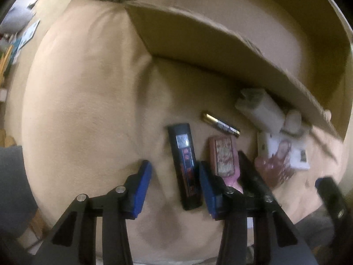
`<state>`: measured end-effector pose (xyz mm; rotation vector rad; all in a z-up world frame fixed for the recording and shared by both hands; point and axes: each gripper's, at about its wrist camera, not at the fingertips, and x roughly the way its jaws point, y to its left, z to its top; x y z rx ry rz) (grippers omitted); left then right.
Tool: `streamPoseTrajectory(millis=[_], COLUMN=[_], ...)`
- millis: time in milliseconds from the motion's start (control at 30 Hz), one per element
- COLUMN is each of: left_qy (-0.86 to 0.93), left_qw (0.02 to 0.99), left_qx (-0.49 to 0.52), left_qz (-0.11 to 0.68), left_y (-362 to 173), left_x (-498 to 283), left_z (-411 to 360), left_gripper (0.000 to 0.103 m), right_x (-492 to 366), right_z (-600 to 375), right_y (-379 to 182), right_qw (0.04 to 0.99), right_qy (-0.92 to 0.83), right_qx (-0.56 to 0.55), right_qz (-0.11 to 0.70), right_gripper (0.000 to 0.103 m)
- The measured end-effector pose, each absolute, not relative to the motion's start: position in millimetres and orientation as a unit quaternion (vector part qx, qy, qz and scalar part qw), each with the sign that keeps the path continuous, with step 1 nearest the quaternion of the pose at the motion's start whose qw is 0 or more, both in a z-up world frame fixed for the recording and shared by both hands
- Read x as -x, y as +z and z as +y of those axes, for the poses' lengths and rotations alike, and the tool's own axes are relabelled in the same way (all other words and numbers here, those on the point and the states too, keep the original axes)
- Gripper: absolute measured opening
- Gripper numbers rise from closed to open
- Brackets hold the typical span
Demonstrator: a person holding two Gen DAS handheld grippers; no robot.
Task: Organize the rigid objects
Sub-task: 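Grasp the black lighter with the left tool while the right tool grasps the pink claw clip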
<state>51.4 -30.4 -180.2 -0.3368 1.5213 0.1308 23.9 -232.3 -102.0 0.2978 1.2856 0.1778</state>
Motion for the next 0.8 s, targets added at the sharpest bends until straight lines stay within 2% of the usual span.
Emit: streamPoseTrajectory(millis=[33, 67, 300, 500, 800], left_qy=[0.059, 0.058, 0.059, 0.075, 0.089], left_qw=[0.711, 0.71, 0.719, 0.738, 0.741], left_qx=[0.151, 0.153, 0.16, 0.152, 0.173], left_qz=[0.685, 0.685, 0.674, 0.653, 0.643], left_y=[-180.4, -181.2, -163.9, -145.7, -130.2], left_x=[-50.6, -50.3, -46.2, -42.7, -43.5], left_z=[-31.3, -30.8, -28.7, -22.1, -1.5], left_gripper=[0.03, 0.017, 0.017, 0.017, 0.017], right_x=[-24.7, -25.6, -29.5, -26.3, -23.0], right_z=[-232.6, -232.5, -241.0, -229.2, -200.2], right_y=[-103.0, -104.2, -117.0, -149.2, -171.8], right_qw=[0.784, 0.783, 0.756, 0.689, 0.694], right_qy=[0.083, 0.084, 0.096, 0.101, 0.032], right_qx=[-0.141, -0.144, -0.21, -0.326, -0.337], right_qz=[0.598, 0.6, 0.613, 0.64, 0.635], right_gripper=[0.103, 0.103, 0.103, 0.103, 0.103])
